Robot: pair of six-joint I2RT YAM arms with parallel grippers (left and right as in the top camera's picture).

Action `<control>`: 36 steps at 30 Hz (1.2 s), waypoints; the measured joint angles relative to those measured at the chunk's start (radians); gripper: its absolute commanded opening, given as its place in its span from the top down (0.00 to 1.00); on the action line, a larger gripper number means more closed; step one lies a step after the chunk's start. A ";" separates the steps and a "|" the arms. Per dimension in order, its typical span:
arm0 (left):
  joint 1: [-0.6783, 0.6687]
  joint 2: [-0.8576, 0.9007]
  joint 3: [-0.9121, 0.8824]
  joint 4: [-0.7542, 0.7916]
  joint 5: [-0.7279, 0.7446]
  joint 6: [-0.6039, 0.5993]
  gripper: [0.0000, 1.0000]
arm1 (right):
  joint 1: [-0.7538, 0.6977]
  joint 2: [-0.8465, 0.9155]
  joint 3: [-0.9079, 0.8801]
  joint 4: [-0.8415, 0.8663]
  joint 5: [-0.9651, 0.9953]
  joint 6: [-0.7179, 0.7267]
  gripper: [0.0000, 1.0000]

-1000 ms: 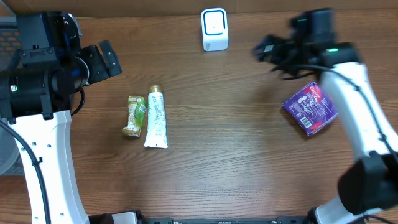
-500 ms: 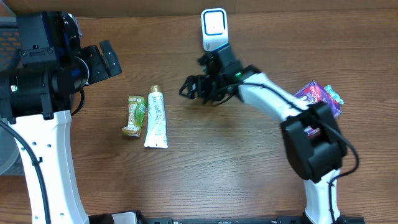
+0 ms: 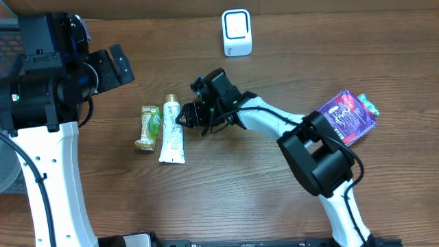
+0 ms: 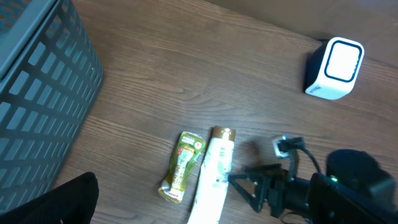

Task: Scan the item barcode
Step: 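Move the right gripper left and grasp the white tube, then lift the white tube upright toward the scanner with the right gripper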

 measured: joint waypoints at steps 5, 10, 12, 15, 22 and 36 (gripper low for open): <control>0.000 0.000 0.000 0.000 0.000 0.000 0.00 | 0.021 0.030 0.000 0.076 -0.008 0.011 0.38; 0.000 0.000 0.000 0.000 0.000 0.000 0.01 | 0.050 0.055 0.000 0.133 -0.006 0.011 0.61; 0.000 0.000 0.000 0.000 0.000 0.000 0.00 | 0.059 0.060 0.000 0.135 0.010 0.015 0.77; 0.000 0.000 0.000 0.000 0.000 0.000 0.00 | 0.064 0.063 0.001 0.144 0.029 0.036 0.88; 0.000 0.000 0.000 0.000 0.000 0.000 0.00 | 0.022 0.062 0.017 0.054 -0.069 0.082 0.96; 0.000 0.000 0.000 0.000 0.000 0.000 0.01 | -0.222 -0.118 -0.010 -0.219 -0.063 -0.003 0.96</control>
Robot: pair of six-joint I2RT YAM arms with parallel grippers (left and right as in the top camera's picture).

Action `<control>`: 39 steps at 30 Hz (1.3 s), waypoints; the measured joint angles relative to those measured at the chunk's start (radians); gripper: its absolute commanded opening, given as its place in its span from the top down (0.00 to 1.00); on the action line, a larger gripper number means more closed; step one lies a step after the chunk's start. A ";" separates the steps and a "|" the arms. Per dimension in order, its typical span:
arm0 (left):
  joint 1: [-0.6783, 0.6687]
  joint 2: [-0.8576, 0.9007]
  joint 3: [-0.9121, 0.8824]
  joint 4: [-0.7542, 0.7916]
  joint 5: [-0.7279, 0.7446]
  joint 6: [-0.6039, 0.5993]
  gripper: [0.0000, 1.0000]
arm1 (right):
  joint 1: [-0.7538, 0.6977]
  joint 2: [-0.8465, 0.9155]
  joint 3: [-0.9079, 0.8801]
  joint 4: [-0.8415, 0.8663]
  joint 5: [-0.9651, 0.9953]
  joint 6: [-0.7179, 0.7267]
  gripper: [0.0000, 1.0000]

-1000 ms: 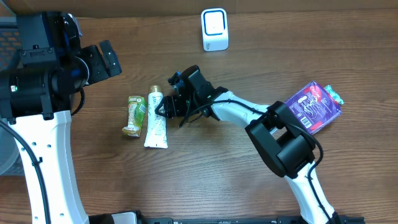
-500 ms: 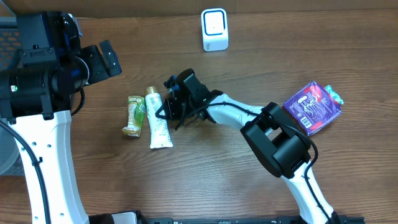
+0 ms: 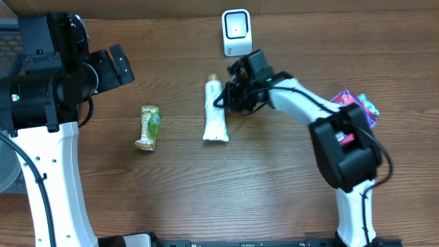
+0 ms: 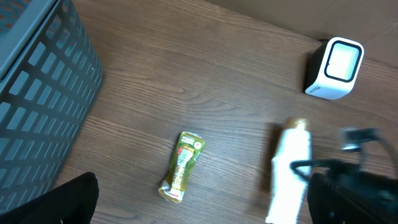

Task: Scan the item barcode
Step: 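Lift the white tube upright toward the scanner with the right gripper, then hold the white tube's label in front of the scanner window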

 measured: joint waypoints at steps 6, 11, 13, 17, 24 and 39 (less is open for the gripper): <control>0.000 0.000 0.000 0.000 0.000 0.000 0.00 | -0.025 -0.206 -0.001 -0.052 0.003 -0.096 0.96; 0.000 0.000 0.000 0.000 0.000 0.000 0.00 | -0.030 -0.378 -0.001 -0.130 0.009 -0.180 0.96; 0.000 0.000 0.000 0.000 0.000 0.000 0.00 | -0.030 -0.432 -0.001 -0.150 0.019 -0.198 0.96; 0.000 0.000 0.000 0.000 0.000 0.000 0.00 | -0.030 -0.505 -0.001 -0.166 0.035 -0.217 0.96; 0.000 0.000 0.000 0.000 0.000 0.000 0.01 | -0.029 -0.582 -0.001 -0.191 0.192 -0.214 0.97; 0.000 0.000 0.000 0.000 0.000 0.000 0.01 | 0.037 -0.475 0.060 0.264 1.163 -0.590 0.96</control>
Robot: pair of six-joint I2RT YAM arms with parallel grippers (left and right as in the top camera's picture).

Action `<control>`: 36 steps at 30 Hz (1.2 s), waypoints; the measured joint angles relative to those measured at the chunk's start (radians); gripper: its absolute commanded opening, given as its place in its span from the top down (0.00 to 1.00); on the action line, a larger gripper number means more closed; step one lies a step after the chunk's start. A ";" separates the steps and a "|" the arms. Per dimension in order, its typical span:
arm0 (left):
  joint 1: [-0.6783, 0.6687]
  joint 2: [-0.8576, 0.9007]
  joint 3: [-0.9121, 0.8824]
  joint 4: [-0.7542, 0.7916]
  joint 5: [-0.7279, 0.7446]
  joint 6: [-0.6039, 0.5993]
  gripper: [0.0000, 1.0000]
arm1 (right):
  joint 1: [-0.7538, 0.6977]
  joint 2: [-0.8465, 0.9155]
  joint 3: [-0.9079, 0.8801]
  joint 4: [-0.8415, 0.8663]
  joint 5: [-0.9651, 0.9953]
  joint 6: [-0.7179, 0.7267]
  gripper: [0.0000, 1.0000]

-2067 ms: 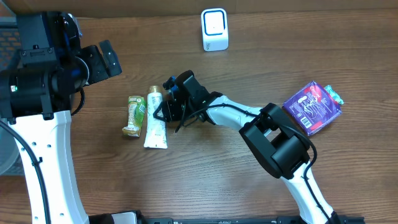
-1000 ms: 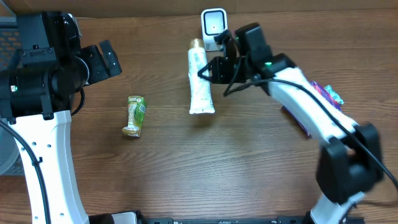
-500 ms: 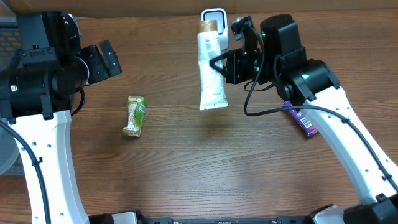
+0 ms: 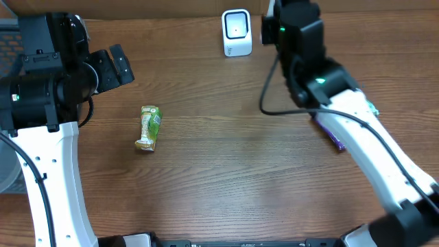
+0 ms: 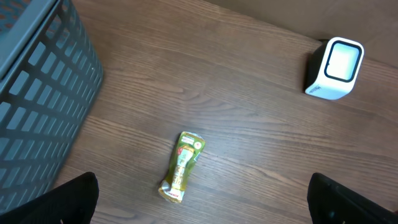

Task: Scan the item barcode
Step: 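Hold the white tube's label in front of the scanner window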

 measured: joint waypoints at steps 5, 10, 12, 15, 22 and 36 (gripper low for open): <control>0.000 0.000 0.000 0.000 0.000 0.000 0.00 | 0.021 0.215 0.011 0.364 0.195 -0.332 0.96; 0.000 0.000 0.000 0.000 0.000 0.000 0.00 | 0.021 0.447 0.010 0.588 0.242 -0.697 0.96; 0.000 0.000 0.000 0.000 0.000 0.000 0.01 | 0.018 0.520 0.009 0.639 0.233 -0.825 0.96; 0.000 0.000 0.000 0.000 0.000 0.000 0.00 | 0.013 0.604 0.009 0.718 0.206 -0.954 0.96; 0.000 0.000 0.000 0.000 0.000 0.000 0.00 | -0.006 0.713 0.050 0.739 0.186 -1.088 0.96; 0.000 0.000 0.000 0.000 0.000 0.000 0.01 | -0.006 0.748 0.175 0.667 0.100 -1.096 0.96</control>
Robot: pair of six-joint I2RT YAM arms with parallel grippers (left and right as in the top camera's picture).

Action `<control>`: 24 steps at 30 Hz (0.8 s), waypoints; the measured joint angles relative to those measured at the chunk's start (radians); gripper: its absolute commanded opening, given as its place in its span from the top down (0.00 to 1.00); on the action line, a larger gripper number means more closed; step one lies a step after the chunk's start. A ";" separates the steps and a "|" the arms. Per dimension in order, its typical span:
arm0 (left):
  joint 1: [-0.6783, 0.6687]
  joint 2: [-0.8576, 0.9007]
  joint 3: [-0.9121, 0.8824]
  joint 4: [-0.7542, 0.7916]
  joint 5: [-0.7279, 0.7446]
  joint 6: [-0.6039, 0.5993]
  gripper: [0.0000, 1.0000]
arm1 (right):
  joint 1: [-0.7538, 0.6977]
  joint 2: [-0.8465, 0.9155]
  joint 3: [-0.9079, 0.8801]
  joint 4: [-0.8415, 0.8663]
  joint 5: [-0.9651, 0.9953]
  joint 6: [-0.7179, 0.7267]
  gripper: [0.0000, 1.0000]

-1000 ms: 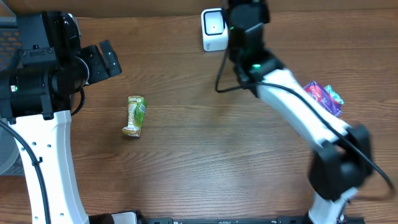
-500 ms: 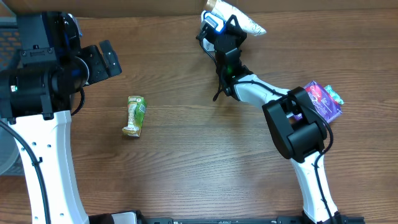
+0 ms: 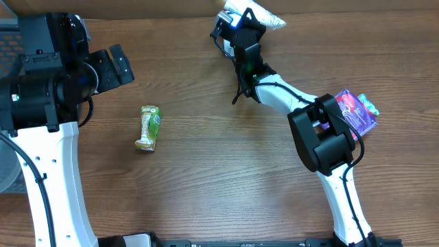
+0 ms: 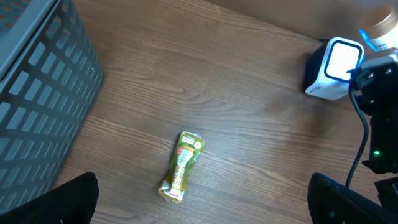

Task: Scan the item barcode
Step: 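Hold the white tube's label in front of the scanner window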

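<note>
A white tube [image 3: 266, 18] is held up at the table's far edge, with my right gripper [image 3: 241, 27] shut on it. The gripper covers most of the white barcode scanner in the overhead view. In the left wrist view the scanner [image 4: 334, 67] shows its blue-rimmed face, with the tube's cap end [image 4: 380, 23] just above and to its right. My left gripper [image 4: 205, 208] hangs high over the left of the table, open and holding nothing.
A green pouch [image 3: 147, 127] lies on the wood left of centre. A purple packet [image 3: 353, 115] rests at the right with a green item behind it. A grey slatted basket [image 4: 37, 93] stands at the far left.
My right arm was raised at the back right with the tube out of sight. Now its gripper is at the scanner with the tube showing above it. The left arm has not moved.
My right gripper was at the white tube lying beside the green pouch. Then the tube lay further right, nearer the scanner, with the gripper on it. Then it was off the table with the arm raised. Now the gripper holds it at the scanner.
</note>
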 measured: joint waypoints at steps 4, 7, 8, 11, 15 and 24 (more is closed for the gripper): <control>0.000 0.000 0.000 0.000 0.000 0.000 0.01 | 0.000 0.014 0.000 -0.029 -0.006 -0.017 0.96; 0.000 0.000 0.000 0.000 0.000 0.000 0.00 | 0.000 0.023 0.000 -0.051 -0.006 -0.025 0.96; 0.000 0.000 0.000 0.000 0.000 0.000 0.00 | -0.001 0.023 0.000 -0.068 -0.006 -0.027 0.96; 0.000 0.000 0.000 0.000 0.000 0.000 0.00 | -0.002 0.023 0.000 -0.105 0.002 -0.029 0.96; 0.000 0.000 0.000 0.000 0.000 0.000 0.00 | -0.005 0.024 0.000 -0.109 0.023 -0.031 0.96; 0.000 0.000 0.000 0.000 0.000 0.000 0.00 | -0.011 0.024 0.000 -0.113 0.076 -0.031 0.96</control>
